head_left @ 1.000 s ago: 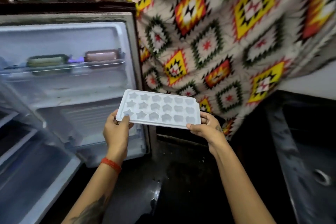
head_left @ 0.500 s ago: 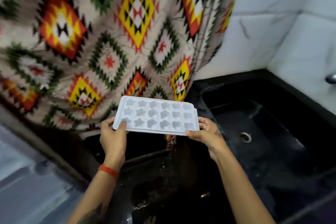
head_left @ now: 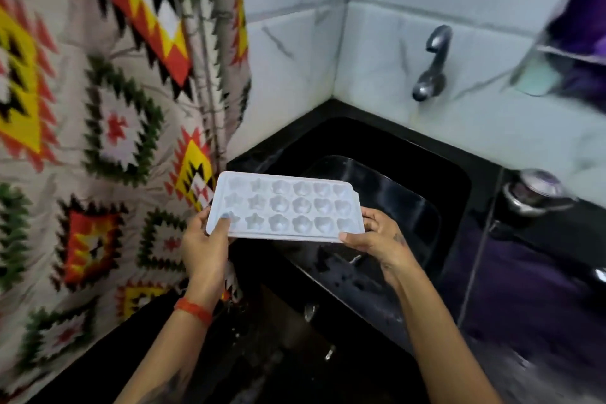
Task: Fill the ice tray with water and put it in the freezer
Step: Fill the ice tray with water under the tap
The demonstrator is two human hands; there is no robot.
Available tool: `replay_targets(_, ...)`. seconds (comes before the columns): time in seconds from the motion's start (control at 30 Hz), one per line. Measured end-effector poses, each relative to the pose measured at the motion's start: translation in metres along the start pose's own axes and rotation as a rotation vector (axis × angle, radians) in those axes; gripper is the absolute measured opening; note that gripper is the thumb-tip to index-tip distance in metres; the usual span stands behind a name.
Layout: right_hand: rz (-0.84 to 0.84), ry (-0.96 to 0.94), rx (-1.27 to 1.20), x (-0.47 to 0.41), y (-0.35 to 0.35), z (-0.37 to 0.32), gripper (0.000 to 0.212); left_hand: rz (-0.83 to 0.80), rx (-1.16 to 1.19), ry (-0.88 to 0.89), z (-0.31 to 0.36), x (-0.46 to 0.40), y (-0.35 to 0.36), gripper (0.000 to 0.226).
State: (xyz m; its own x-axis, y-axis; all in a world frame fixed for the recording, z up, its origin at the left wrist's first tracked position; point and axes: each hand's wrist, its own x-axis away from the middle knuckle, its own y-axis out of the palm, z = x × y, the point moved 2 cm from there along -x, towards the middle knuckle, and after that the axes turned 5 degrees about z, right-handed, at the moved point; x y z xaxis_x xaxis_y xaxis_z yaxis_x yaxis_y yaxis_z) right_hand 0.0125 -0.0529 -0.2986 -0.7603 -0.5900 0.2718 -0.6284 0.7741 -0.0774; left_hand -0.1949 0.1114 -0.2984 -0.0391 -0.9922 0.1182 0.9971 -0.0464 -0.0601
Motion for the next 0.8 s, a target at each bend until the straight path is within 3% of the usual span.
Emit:
replay_targets(0.13, 0.09, 0.003, -0.016, -0.012, -0.033, 0.001, 0.067, -0.139, -0.031, 0.014, 0.002, -0.008, 0.043, 0.02)
replay_targets(0.6, 0.184, 0.024, -0.048, -0.076, -0.116, -0.002, 0.069, -0.289, 0.043, -0.058, 0.017, 0.003, 0.175, 0.022)
replay_targets(0.8, 0.187, 0.028, -0.045, -0.097, -0.131, -0.01, 0.059, -0.365, 0.063, -0.132, 0.019, -0.009, 0.204, 0.029)
